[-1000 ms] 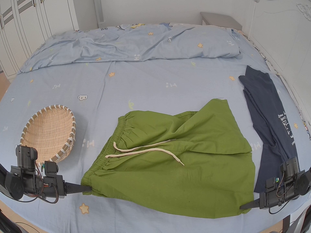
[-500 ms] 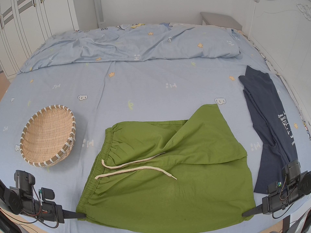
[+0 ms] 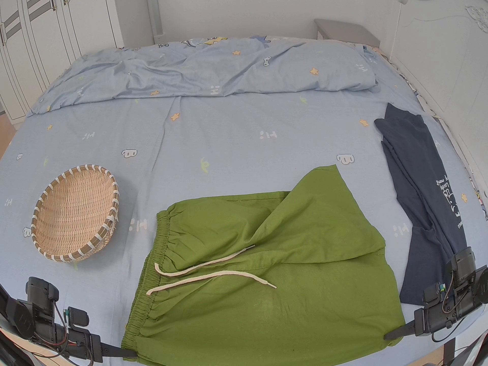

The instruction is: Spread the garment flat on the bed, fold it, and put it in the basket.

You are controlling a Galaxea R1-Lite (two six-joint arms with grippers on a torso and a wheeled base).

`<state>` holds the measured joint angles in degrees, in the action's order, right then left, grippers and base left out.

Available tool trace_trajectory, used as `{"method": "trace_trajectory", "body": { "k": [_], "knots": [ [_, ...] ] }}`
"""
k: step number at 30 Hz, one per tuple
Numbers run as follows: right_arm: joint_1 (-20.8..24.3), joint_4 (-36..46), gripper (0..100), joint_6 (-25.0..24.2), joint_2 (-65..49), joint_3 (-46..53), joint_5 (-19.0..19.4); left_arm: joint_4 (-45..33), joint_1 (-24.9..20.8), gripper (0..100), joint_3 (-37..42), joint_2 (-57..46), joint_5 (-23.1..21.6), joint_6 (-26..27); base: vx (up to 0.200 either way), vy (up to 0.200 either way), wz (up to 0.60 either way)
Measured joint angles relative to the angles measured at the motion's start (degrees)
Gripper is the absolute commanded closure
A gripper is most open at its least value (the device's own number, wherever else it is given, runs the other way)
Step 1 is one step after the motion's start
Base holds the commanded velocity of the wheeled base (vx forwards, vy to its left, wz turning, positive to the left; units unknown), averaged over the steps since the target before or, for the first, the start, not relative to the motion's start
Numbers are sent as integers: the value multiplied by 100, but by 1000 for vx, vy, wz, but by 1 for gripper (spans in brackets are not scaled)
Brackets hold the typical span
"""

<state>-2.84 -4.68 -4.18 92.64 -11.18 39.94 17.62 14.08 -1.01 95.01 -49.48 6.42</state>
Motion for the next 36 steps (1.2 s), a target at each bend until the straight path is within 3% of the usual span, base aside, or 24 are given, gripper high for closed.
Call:
{"method": "trace_trajectory", "body": {
  "k": [4, 5, 6, 7, 19, 27, 36],
  "knots": [
    [21, -21, 100, -2, 69, -4, -4, -2, 0, 100, 0, 29, 29, 17, 0, 0, 0],
    [26, -18, 100, -2, 91, -9, -4, 4, 0, 0, 0, 41, 38, 17, 0, 0, 0],
    [28, -22, 100, 0, 113, -12, -6, 9, 0, 0, 0, 55, 41, 20, 0, 0, 0],
    [30, -22, 0, 2, 138, -15, -11, 9, 0, 0, 0, 72, 49, 27, 0, 0, 0],
    [23, -29, 0, 9, 146, -17, -12, 22, 24, 0, 0, 162, 20, 20, 0, 0, 0],
    [-73, 157, 0, 5, -744, -85, -50, -289, 52, 0, -157, -499, 7, -277, 0, 0, 0],
    [-167, 985, 0, -6, -1897, -1147, -91, -1697, -218, 0, -1943, -1630, 35, -922, 0, 0, 0]
  ]
}}
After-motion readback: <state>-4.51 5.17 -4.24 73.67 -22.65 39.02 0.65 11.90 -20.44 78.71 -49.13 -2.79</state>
